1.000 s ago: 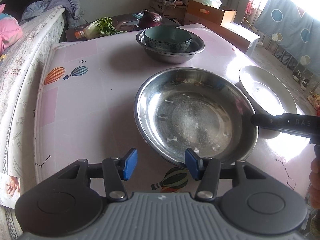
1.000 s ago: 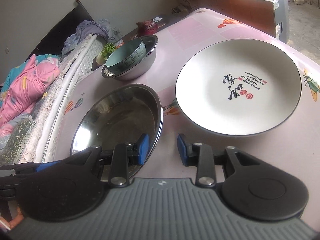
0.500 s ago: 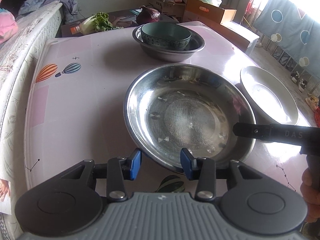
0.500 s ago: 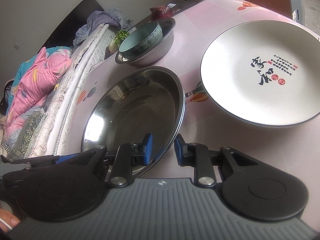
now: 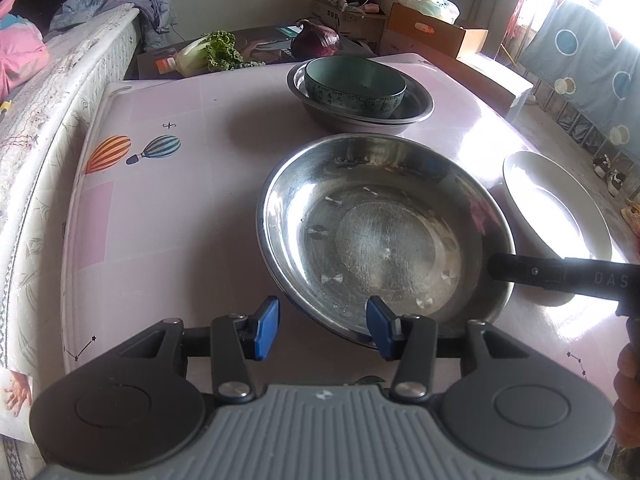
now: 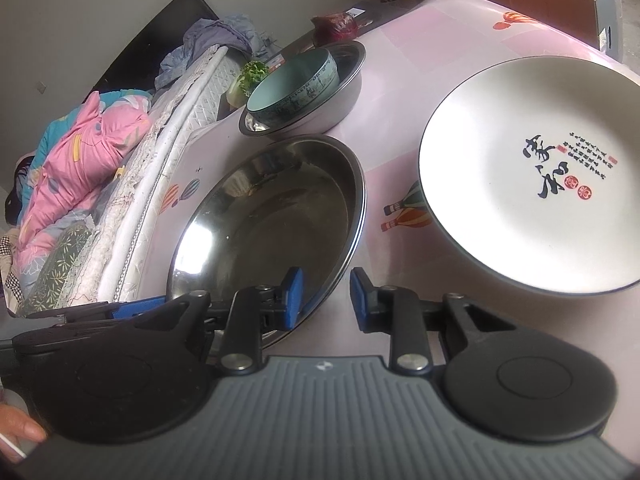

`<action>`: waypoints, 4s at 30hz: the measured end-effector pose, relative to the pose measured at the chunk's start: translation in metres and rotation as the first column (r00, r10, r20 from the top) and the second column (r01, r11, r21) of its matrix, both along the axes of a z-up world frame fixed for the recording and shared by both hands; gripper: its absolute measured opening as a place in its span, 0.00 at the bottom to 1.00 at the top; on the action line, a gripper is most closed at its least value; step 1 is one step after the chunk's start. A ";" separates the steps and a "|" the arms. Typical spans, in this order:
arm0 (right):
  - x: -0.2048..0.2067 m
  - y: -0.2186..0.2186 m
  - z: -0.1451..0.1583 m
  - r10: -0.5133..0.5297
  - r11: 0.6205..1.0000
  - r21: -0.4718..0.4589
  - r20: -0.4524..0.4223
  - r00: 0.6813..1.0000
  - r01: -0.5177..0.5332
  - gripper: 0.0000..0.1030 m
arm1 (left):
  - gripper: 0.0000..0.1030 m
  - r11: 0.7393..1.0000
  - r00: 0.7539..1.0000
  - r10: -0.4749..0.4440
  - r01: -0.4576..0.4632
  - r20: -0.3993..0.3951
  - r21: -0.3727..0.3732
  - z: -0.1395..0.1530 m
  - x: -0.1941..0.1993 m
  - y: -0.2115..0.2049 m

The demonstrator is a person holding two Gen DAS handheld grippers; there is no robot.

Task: Organize plates and bowls
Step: 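Open both grippers and lift them off the stacked steel plates, then move the right gripper toward the white ceramic plate with calligraphy, then bring the open right gripper to the rim of the white plate, then close the right gripper on the white plate's rim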

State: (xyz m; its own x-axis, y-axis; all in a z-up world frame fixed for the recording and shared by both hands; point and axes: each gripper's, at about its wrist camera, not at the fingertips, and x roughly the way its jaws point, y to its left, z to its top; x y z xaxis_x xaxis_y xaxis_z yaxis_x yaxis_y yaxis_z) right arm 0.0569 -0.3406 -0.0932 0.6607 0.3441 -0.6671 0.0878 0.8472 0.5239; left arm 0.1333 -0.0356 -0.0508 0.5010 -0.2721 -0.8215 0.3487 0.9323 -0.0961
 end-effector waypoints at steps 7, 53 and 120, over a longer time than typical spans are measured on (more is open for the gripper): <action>-0.031 -0.030 0.015 0.000 1.000 0.012 0.046 0.999 -0.001 0.30 | 0.58 1.000 1.000 0.017 -0.016 0.022 -0.005 0.008 -0.014 0.005; 0.017 -0.189 -0.019 0.119 0.969 -0.227 0.065 0.991 -0.102 0.19 | 0.60 0.999 0.999 0.020 -0.021 0.026 0.038 0.011 -0.054 -0.009; -0.060 -0.182 -0.021 0.054 0.998 0.042 0.041 0.998 -0.055 0.35 | 0.32 0.964 0.986 -0.141 0.116 -0.092 -0.238 -0.018 -0.058 -0.122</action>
